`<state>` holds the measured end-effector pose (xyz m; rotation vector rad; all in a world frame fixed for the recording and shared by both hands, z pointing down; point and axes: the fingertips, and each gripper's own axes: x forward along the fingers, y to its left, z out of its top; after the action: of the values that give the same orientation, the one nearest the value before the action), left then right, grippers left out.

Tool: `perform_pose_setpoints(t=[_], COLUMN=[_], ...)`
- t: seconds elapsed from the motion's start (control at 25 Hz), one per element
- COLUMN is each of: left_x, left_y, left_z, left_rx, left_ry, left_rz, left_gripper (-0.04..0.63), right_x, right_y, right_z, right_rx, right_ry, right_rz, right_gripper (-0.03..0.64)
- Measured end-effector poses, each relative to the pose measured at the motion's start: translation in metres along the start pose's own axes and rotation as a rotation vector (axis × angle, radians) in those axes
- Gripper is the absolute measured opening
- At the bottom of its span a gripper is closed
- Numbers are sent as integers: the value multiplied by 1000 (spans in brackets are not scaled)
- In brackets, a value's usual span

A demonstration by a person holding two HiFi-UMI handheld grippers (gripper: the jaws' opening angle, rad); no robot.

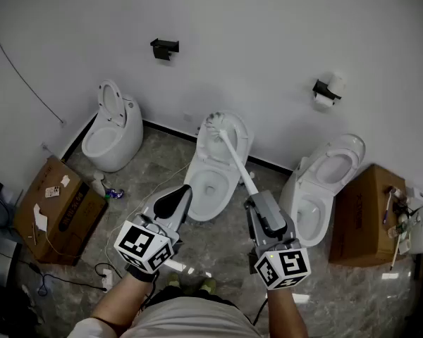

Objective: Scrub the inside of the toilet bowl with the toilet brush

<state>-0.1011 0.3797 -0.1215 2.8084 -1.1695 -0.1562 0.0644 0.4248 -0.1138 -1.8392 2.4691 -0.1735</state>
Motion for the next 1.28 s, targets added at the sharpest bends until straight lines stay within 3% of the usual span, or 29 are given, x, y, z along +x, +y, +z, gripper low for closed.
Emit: perform_pose_setpoints(t=[0.56,1.28], left_x=[13,33], left_y=[-5,-9], left_z=[-8,-23], left_rx=[-3,26], left_ry=[7,25], left_rz=[24,59], left_gripper=[6,6], right_x=[-1,-12], right_y=[-17,-60], right_z=[-5,-24], right_rx=[12,126], right_ry=[4,40], right_rz=[15,33], right_gripper=[164,164])
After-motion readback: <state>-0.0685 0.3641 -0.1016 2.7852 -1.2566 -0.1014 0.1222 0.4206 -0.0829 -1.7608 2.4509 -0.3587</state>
